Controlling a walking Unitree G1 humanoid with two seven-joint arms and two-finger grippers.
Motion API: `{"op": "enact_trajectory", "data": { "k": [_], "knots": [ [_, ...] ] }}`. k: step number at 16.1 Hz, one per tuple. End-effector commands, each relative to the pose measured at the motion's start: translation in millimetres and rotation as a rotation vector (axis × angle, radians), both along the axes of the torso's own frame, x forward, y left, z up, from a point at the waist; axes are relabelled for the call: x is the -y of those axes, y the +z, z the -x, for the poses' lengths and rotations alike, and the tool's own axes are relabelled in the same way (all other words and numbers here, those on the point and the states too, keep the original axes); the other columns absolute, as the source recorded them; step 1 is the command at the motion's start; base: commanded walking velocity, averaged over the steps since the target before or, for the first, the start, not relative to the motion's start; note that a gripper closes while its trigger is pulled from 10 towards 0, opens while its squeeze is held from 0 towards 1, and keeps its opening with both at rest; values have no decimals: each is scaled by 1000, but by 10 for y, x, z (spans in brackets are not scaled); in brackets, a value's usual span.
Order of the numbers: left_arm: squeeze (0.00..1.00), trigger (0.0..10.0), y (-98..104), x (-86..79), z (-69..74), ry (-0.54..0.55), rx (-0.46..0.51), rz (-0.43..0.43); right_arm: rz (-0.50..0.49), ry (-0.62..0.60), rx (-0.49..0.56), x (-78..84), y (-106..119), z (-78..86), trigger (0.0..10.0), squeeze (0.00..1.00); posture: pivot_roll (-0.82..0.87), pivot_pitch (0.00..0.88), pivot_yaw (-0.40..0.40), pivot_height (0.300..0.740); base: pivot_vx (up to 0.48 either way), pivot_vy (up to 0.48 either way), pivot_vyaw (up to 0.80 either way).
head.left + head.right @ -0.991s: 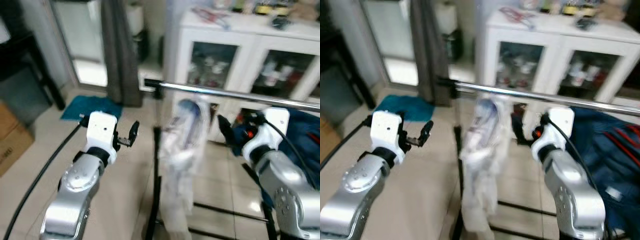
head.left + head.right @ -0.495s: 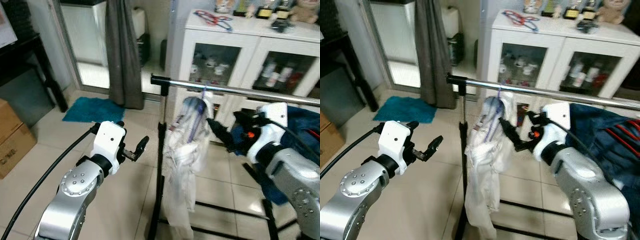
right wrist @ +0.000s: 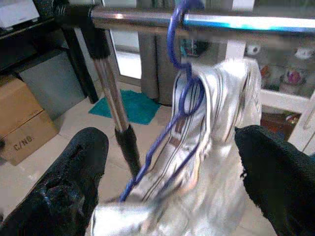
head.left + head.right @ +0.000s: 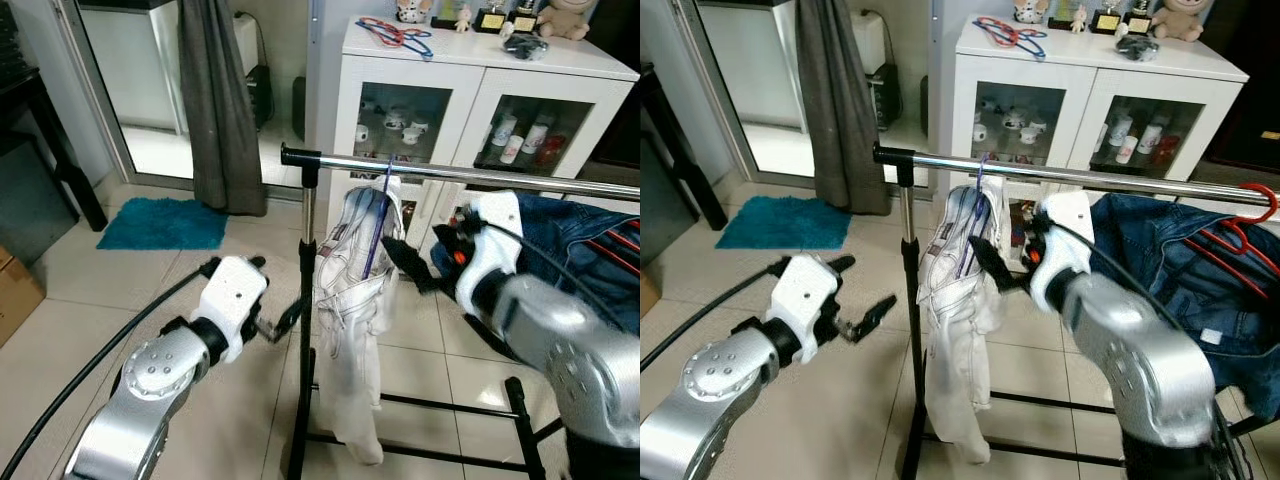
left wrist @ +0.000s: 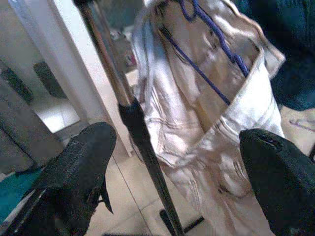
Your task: Hang hanger
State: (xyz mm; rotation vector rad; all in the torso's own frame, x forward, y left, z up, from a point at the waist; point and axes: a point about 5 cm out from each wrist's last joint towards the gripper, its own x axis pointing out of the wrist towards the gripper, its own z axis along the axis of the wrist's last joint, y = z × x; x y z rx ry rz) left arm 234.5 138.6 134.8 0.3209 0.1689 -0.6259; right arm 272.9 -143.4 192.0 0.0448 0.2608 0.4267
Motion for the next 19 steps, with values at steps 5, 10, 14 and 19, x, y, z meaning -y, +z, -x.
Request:
{"op": "enact_trajectory", "data": {
  "k": [5,10,14,19],
  "knots": [
    [0,10000,-40,-6,35,-11,-8,-26,70,-28,-31,-183,-54,-236,10000,0,-73,0,-22,740,0,0,0],
    [0,10000,-40,-20,40,-11,-7,-31,69,-30,-30,-252,-10,-369,10000,0,-69,0,-32,740,0,0,0],
    [0,10000,-57,-28,53,3,-6,-29,49,4,-7,-306,97,-402,10000,0,-70,0,-46,740,0,0,0],
    [0,10000,-60,-19,33,3,-1,-31,64,-9,-73,-318,-34,-440,10000,0,-69,0,-48,740,0,0,0]
  ]
}}
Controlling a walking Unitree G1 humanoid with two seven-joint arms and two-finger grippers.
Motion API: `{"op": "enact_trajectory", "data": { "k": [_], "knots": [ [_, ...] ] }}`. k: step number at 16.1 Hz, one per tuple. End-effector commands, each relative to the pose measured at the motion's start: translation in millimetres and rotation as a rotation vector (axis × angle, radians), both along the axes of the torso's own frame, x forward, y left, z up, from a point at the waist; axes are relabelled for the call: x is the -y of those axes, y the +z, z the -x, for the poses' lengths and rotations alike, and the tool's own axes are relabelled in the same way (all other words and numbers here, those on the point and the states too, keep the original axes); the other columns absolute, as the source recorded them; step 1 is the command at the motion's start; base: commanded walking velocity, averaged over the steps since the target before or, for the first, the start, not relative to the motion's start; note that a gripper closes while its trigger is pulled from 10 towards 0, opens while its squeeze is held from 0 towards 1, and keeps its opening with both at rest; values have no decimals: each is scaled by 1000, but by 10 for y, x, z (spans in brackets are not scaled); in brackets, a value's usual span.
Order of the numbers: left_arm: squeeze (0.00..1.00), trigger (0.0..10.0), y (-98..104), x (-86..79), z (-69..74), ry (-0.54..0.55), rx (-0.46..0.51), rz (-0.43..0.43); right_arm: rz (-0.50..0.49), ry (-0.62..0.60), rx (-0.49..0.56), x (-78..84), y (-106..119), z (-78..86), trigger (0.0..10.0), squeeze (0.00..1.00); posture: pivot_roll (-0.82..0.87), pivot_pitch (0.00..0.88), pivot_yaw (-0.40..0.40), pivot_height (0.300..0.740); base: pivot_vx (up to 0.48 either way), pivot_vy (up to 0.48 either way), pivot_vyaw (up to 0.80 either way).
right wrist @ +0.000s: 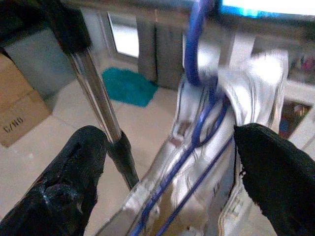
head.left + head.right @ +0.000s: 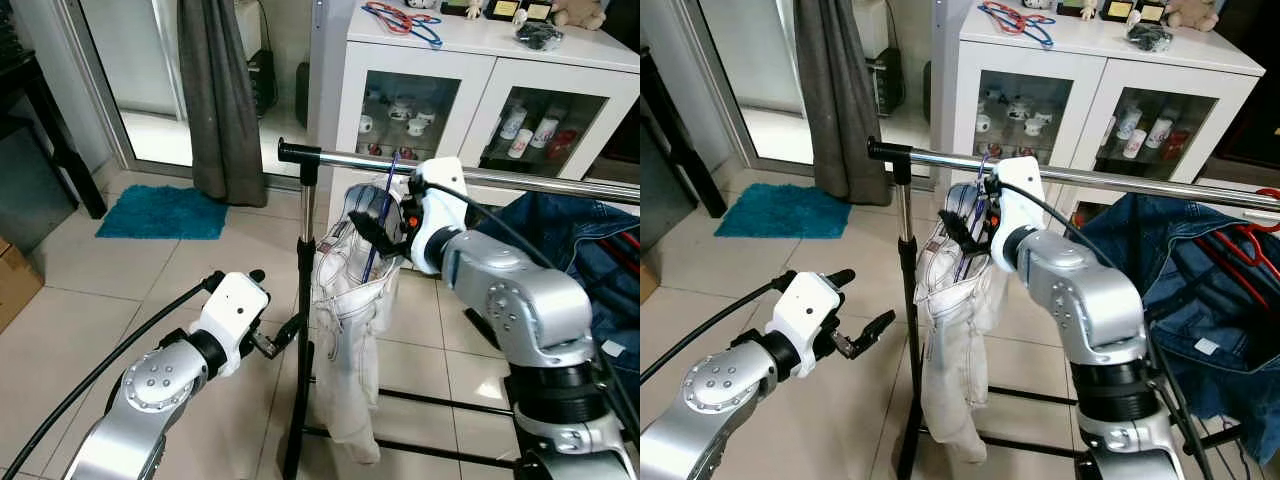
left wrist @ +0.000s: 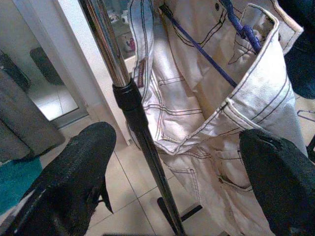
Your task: Hang hanger
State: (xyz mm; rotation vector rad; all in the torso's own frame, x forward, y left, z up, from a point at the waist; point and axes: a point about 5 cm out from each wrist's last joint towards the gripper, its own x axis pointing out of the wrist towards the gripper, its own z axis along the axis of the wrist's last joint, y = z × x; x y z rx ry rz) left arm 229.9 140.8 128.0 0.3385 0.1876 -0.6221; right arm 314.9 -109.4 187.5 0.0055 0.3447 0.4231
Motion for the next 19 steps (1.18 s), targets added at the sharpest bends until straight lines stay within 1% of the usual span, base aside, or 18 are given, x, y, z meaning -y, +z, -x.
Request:
{"op": "enact_trajectory", "data": {
  "k": [1,2,3,4,5,6,7,8,9,10,11,12,14,15,16,19],
  "knots": [
    [0,10000,10,10,-14,-3,12,-9,6,-27,-15,27,-25,-29,10000,0,-69,0,-47,740,0,0,0],
    [0,10000,11,12,-15,-4,13,-9,4,-29,-19,28,-33,-32,10000,0,-68,0,-47,740,0,0,0],
    [0,10000,10,18,-16,-5,13,-11,8,-44,-34,39,-68,-44,9569,0,-69,0,-47,740,0,0,0],
    [0,10000,10,22,-16,-6,13,-11,10,-52,-43,48,-88,-50,9451,0,-69,0,-47,740,0,0,0],
    [0,10000,10,29,-16,-7,13,-11,11,-58,-47,52,-104,-59,8118,0,-68,0,-48,740,0,0,0],
    [0,10000,11,34,-18,-8,15,-12,11,-62,-49,50,-114,-67,7686,0,-68,0,-48,740,0,0,0],
    [0,10000,11,34,-18,-8,15,-11,15,-66,-53,47,-123,-70,6706,0,-68,0,-48,740,0,0,0],
    [0,10000,12,36,-20,-8,15,-12,15,-67,-52,47,-122,-73,5373,0,-67,0,-50,740,0,0,0],
    [0,10000,12,37,-22,-7,15,-14,18,-67,-48,48,-114,-76,4627,0,-67,0,-50,740,0,0,0],
    [0,10000,11,36,-20,-7,15,-15,23,-68,-46,50,-114,-78,4392,0,-67,0,-50,740,0,0,0],
    [0,10000,14,39,-21,-7,16,-17,30,-72,-45,58,-122,-82,3569,0,-68,0,-51,740,0,0,0],
    [0,10000,14,42,-21,-7,16,-16,36,-75,-44,65,-129,-86,3490,0,-66,0,-52,740,0,0,0],
    [0,10000,16,44,-20,-8,18,-18,39,-77,-41,64,-135,-92,2863,0,-64,0,-53,740,0,0,0],
    [0,10000,23,40,-24,-8,20,-20,44,-75,-32,57,-134,-102,980,0,-64,0,-53,740,0,0,0],
    [0,10000,26,32,-23,-7,20,-24,51,-73,-22,52,-138,-110,0,0,-60,0,-53,740,0,0,0],
    [0,10000,25,23,-19,-9,21,-34,62,-75,-19,45,-162,-127,0,0,-57,0,-55,740,0,0,0]
  ]
}}
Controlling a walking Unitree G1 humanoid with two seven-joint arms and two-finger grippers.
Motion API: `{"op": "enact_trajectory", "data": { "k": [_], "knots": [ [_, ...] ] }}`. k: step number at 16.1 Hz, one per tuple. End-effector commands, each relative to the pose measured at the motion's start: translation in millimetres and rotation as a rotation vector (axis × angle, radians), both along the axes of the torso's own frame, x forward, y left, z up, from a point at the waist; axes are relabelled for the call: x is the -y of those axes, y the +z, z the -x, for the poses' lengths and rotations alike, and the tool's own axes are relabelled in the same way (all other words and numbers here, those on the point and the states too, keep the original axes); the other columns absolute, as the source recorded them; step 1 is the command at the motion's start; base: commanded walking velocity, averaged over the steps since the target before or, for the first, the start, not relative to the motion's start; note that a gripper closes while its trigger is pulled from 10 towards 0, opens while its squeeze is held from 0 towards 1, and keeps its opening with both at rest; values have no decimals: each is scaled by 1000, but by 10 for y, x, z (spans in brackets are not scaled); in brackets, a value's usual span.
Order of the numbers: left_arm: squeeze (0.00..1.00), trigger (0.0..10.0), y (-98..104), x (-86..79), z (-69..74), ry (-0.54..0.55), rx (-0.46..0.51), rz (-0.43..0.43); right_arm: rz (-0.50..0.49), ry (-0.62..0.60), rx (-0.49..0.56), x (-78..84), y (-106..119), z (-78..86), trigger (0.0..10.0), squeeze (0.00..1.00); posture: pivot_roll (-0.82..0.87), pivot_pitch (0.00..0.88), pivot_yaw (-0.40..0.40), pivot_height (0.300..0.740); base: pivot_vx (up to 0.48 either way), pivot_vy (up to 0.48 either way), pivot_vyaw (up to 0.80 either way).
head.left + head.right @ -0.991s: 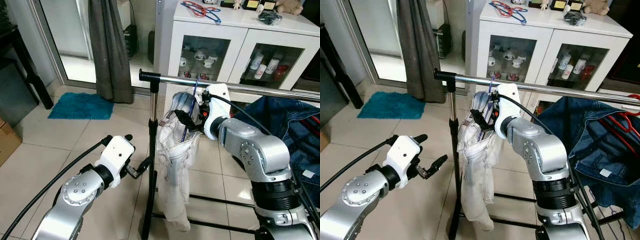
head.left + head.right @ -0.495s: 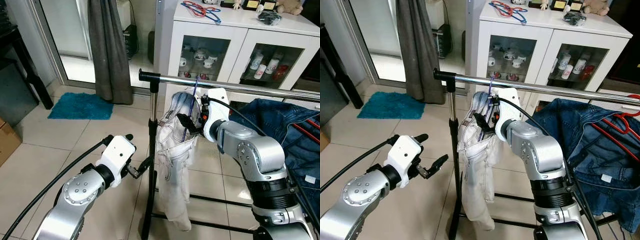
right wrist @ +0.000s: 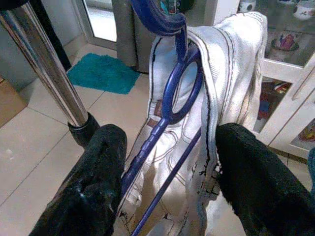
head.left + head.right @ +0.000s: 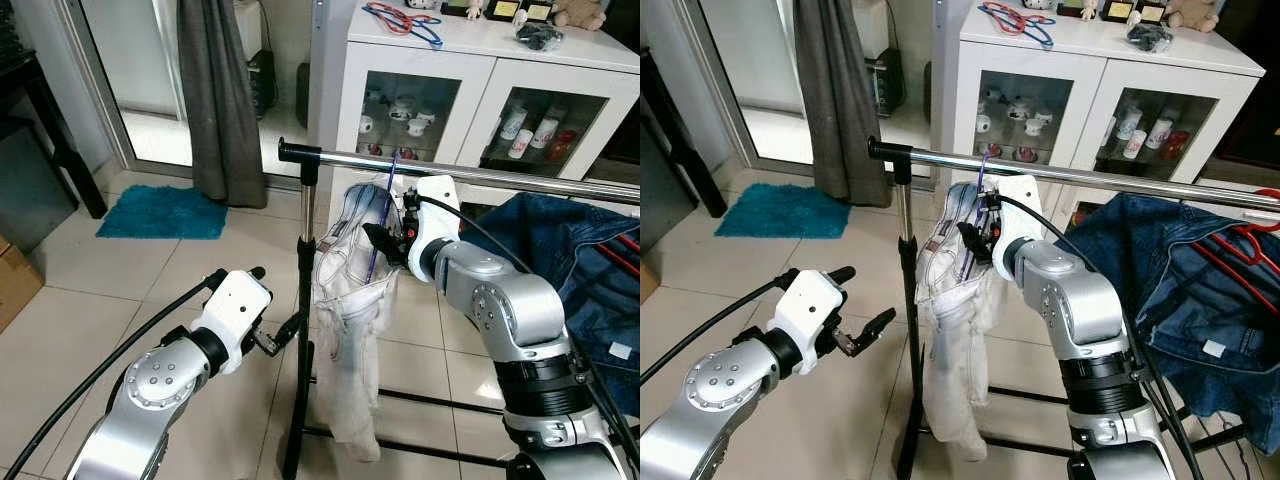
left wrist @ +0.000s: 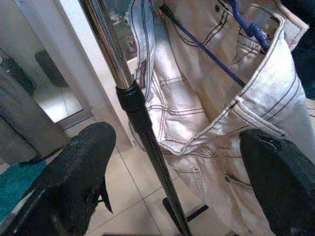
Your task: Hang hanger
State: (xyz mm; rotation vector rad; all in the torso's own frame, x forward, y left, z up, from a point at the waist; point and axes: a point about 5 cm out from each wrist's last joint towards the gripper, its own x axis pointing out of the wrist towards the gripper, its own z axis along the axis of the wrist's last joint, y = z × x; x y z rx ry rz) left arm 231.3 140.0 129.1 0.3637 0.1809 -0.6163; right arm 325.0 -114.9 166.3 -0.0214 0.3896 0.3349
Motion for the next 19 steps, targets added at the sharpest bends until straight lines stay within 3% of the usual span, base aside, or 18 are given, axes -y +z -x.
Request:
{"op": "enact_trajectory", "data": {
  "k": [1,6,15,19],
  "knots": [
    [0,10000,15,13,-5,-11,6,-13,16,6,16,-15,42,-33,0,0,-55,0,-54,740,0,0,0],
    [0,10000,14,35,-5,-20,9,-20,53,9,-6,-36,-26,-47,0,0,-54,0,-55,740,0,0,0],
    [0,10000,7,31,-4,-23,13,-29,87,33,67,102,46,-54,0,0,-57,0,-53,740,0,0,0],
    [0,10000,-33,30,-19,-9,14,-31,107,97,90,189,40,-24,0,0,-62,0,-55,740,0,0,0]
  ]
}}
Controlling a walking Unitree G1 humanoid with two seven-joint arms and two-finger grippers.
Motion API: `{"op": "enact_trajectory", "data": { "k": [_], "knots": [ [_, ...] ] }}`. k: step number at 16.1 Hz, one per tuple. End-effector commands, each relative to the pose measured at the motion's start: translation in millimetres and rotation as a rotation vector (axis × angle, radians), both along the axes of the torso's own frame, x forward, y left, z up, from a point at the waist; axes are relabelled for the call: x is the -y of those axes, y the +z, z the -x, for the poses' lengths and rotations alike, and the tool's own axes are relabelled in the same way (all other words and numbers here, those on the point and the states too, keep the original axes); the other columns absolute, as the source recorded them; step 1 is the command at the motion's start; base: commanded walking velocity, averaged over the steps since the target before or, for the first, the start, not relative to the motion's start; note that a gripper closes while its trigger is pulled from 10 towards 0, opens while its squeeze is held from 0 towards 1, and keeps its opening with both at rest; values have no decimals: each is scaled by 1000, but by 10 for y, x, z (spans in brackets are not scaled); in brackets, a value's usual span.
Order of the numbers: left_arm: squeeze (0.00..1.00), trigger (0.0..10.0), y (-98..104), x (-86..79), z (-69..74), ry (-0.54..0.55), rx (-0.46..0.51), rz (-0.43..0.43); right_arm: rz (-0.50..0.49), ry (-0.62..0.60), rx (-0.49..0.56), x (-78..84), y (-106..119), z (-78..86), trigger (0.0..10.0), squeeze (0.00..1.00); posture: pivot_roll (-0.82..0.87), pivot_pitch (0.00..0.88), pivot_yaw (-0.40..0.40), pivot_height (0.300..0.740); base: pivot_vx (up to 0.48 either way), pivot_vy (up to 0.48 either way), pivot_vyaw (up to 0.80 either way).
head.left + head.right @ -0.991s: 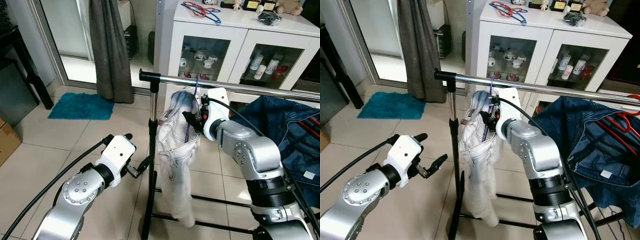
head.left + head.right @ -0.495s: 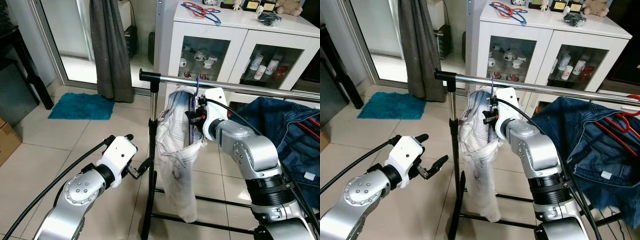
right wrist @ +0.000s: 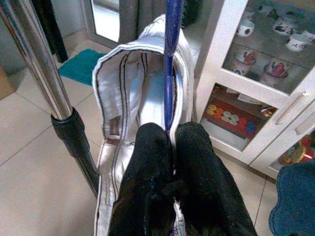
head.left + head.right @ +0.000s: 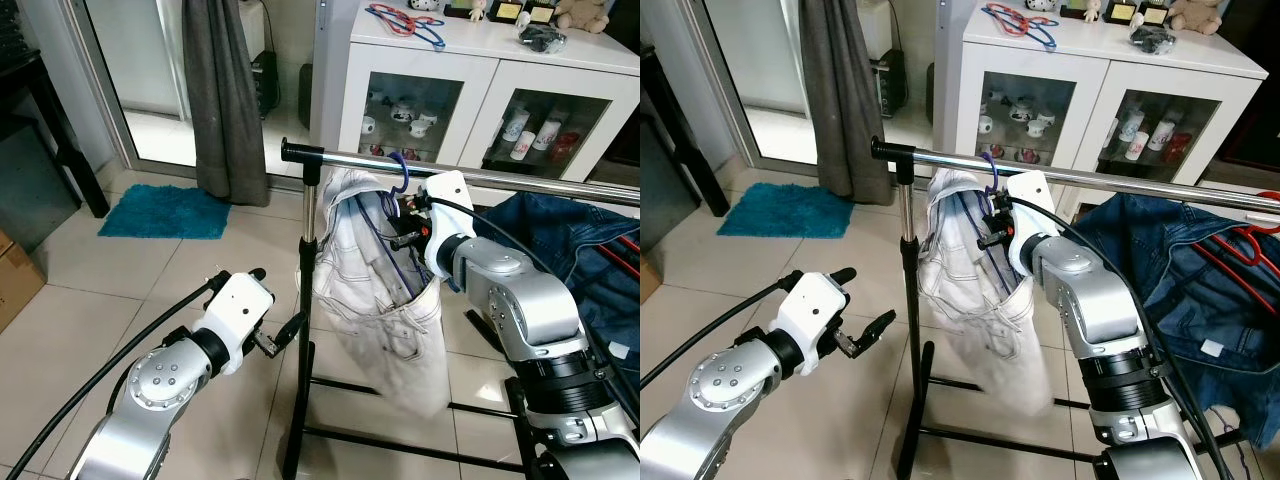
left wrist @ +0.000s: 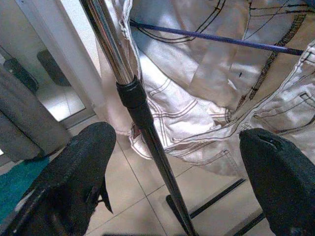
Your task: Hang hanger
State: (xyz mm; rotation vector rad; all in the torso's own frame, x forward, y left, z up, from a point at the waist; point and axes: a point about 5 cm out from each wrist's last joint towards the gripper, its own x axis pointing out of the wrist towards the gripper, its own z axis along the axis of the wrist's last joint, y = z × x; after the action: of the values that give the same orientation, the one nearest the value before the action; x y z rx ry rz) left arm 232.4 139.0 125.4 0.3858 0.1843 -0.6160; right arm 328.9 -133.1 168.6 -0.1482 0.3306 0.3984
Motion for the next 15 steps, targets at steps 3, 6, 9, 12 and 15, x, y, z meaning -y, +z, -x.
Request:
{"op": "enact_trajectory", "data": {
  "k": [3,6,9,12,15],
  "knots": [
    [0,10000,-6,20,-11,2,13,-11,-25,45,10,-20,19,29,0,0,-62,0,-55,740,0,0,0],
    [0,10000,-11,17,-19,9,14,-11,-5,91,23,-121,28,4,10000,0,-53,0,-65,740,0,0,0],
    [0,10000,-16,9,-28,9,12,-13,-12,64,3,-141,18,-22,10000,1000,-52,0,-67,740,0,0,0],
    [0,10000,-20,7,-31,8,11,-14,-20,53,-7,-194,6,-39,10000,1000,-52,0,-65,740,0,0,0],
    [0,10000,-15,14,-32,6,12,-15,-26,5,-25,-230,-5,-91,10000,1000,-51,0,-64,740,0,0,0]
  ]
}}
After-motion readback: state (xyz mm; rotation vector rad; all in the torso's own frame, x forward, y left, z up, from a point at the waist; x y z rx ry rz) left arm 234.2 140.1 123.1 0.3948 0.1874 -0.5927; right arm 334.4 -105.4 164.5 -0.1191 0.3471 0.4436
